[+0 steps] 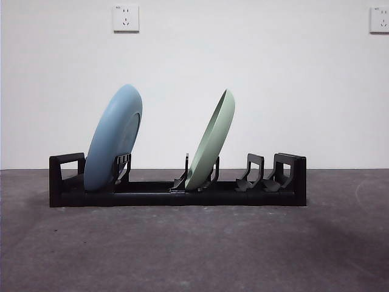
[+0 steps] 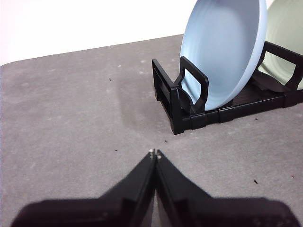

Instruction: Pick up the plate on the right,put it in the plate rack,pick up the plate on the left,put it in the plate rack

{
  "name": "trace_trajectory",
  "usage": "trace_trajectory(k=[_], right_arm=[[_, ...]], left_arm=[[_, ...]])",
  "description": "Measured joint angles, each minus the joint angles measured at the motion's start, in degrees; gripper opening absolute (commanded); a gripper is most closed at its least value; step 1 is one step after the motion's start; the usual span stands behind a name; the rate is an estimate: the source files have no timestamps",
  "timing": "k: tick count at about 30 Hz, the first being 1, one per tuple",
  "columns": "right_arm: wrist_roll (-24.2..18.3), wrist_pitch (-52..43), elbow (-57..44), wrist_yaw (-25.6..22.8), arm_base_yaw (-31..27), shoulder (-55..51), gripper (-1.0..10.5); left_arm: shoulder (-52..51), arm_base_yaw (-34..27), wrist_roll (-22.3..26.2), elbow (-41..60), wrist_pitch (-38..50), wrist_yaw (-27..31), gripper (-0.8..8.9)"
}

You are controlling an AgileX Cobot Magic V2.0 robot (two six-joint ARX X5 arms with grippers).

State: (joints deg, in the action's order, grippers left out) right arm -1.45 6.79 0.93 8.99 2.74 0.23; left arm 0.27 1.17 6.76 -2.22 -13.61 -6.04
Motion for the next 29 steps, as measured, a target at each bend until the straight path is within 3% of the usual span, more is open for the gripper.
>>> trace_trajectory(k=[29], right_arm=[[0.42,2.01,-0.07,-0.04,-0.04,0.44,0.1]], left_arm=[[0.00,0.00,-0.37,0.00,0.00,0.00,-0.03]])
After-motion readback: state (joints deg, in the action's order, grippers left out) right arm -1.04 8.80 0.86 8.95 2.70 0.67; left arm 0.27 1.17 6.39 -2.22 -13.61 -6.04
